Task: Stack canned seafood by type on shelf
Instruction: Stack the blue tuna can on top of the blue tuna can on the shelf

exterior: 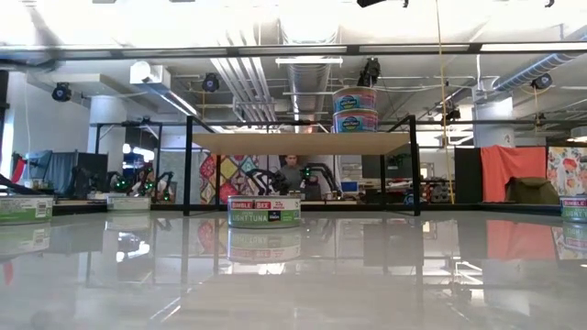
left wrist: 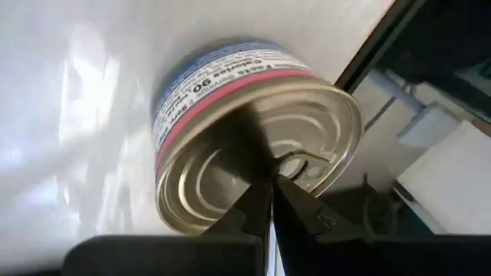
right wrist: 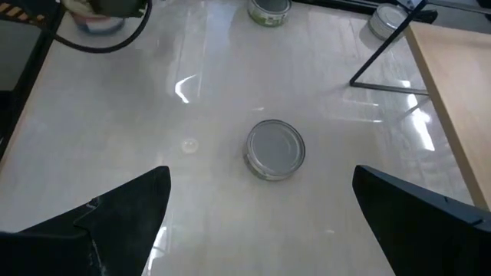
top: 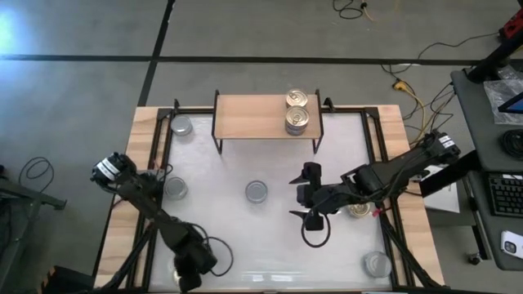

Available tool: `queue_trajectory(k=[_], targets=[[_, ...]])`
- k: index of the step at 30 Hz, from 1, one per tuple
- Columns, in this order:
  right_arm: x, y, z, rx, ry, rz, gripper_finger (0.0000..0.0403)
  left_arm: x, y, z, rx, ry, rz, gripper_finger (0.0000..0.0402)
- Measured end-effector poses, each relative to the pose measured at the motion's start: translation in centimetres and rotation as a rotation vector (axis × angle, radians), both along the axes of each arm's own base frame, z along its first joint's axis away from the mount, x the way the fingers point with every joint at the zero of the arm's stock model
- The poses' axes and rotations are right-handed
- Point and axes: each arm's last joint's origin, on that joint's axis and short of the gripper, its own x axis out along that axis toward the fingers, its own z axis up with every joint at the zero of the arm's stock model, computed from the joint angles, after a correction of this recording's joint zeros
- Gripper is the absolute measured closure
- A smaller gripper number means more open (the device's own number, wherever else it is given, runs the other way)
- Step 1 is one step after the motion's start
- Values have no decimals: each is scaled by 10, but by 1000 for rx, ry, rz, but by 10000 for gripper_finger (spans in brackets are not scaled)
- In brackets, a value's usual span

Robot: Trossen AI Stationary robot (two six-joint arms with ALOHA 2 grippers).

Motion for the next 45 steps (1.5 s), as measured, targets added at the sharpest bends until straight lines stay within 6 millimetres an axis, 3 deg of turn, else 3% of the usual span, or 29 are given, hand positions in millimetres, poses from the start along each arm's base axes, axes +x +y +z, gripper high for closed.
queue_trajectory(k=[10, 17, 21, 25, 30, 36, 40, 45], targets=[[15, 6, -23, -33, 73, 3, 3, 59, 49, 13, 205, -419, -61, 401], [30, 15, -54, -52, 163, 1, 3, 99, 70, 49, 456, -705, -154, 401], [36, 28, -82, -11, 258, 33, 3, 97, 64, 75, 472, -675, -206, 401], [36, 47, -113, 3, 311, 18, 3, 79, 55, 82, 541, -558, -215, 401], [46, 66, -148, 4, 258, -52, 3, 65, 54, 62, 649, -502, -214, 401], [60, 74, -183, 5, 192, -167, 3, 61, 80, 22, 775, -493, -187, 401], [68, 77, -195, 1, 129, -212, 3, 65, 97, 3, 810, -541, -148, 401], [74, 80, -197, 33, 74, -217, 3, 73, 102, -5, 768, -640, -106, 401]])
